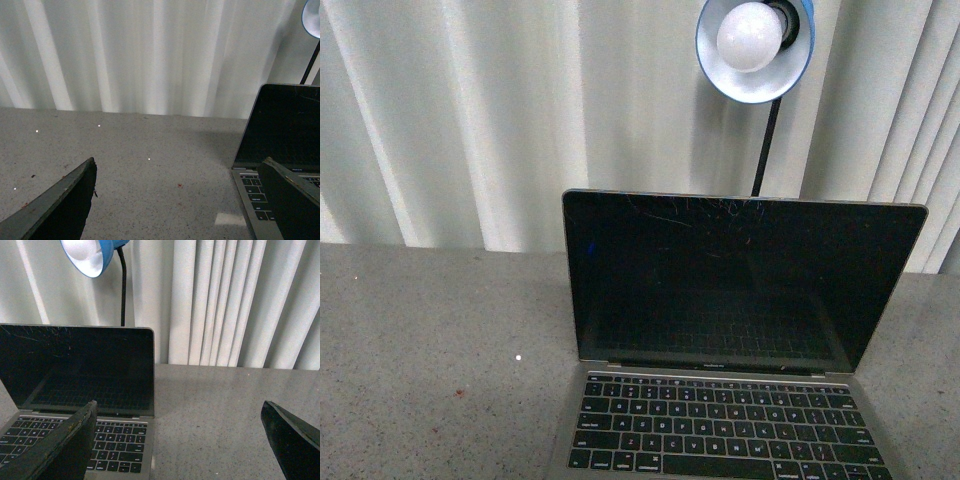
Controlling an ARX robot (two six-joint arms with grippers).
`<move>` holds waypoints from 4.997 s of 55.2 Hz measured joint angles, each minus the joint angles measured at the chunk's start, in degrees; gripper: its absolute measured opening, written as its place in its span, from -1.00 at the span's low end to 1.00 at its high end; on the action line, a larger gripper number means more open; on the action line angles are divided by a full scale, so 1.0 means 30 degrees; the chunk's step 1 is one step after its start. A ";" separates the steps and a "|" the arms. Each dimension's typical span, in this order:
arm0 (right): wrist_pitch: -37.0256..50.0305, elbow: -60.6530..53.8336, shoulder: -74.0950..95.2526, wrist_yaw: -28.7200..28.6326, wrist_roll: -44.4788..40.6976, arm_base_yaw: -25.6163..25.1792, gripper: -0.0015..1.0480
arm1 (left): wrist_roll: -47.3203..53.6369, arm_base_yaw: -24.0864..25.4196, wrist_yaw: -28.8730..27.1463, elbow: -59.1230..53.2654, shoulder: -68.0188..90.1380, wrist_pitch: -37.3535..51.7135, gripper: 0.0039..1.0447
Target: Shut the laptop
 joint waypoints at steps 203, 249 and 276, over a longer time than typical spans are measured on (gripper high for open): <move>-0.9792 3.3813 3.9474 -1.4324 -2.8531 -0.3344 0.31 | 2.2760 -0.5894 0.4583 3.4971 3.8913 -0.7664 0.61; -1.6815 3.5627 4.0756 -1.4025 -3.3091 -0.2339 -0.94 | 2.6461 -0.5923 0.7715 3.4796 4.0231 -0.9595 -0.94; -1.9781 3.7477 4.1914 -1.3712 -3.3288 -0.1851 -0.94 | 2.7744 -0.6375 0.8145 3.5226 4.0654 -1.0637 -0.94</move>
